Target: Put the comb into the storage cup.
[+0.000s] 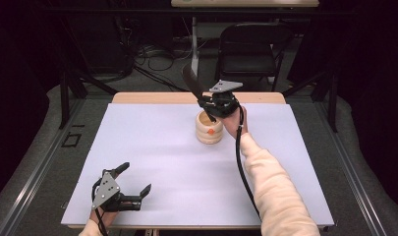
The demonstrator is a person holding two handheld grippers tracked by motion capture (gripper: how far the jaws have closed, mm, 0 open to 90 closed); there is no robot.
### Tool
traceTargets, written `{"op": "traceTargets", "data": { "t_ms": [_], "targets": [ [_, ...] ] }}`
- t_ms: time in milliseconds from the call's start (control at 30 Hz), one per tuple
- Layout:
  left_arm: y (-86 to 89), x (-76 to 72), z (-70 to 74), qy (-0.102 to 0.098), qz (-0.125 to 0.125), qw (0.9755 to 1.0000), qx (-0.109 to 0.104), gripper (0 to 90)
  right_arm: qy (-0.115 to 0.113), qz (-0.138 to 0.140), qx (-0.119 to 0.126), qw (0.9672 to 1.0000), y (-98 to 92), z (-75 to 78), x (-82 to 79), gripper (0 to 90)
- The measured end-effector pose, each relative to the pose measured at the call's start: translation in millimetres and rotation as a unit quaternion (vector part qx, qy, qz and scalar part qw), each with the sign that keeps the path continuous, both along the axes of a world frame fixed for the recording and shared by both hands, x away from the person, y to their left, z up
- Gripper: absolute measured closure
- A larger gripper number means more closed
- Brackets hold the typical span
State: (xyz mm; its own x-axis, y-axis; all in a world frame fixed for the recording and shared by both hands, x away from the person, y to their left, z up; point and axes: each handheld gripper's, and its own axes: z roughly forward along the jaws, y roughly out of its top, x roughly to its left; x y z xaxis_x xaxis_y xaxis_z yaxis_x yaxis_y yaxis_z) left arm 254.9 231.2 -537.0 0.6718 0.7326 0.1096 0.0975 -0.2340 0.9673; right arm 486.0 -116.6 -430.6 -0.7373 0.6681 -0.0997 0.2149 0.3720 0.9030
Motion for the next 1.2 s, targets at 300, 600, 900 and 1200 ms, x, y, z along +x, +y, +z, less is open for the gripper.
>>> {"op": "traceTargets", "data": {
  "t_ms": [300, 600, 900, 1200],
  "targets": [
    [0.3, -0.1, 0.0, 0.000, 0.001, 1.0000, 0.000, 0.3, 0.003, 0.001, -0.002, 1.0000, -2.0, -3.6, 0.7, 72.1],
    [0.1, -0.2, 0.1, 0.000, 0.000, 1.0000, 0.001, 0.3, 0.006, 0.002, -0.004, 1.0000, -3.0, -7.5, 2.5, 72.2],
    [0.4, -0.3, 0.2, 0.000, 0.001, 1.0000, 0.002, 0.3, 0.010, 0.003, -0.005, 0.9999, -3.0, -13.0, 2.9, 72.1],
    [0.5, -0.4, 0.1, 0.000, 0.002, 1.0000, 0.000, 0.3, 0.015, 0.006, -0.009, 0.9998, -2.9, -17.1, 2.8, 72.1]
  ]
}}
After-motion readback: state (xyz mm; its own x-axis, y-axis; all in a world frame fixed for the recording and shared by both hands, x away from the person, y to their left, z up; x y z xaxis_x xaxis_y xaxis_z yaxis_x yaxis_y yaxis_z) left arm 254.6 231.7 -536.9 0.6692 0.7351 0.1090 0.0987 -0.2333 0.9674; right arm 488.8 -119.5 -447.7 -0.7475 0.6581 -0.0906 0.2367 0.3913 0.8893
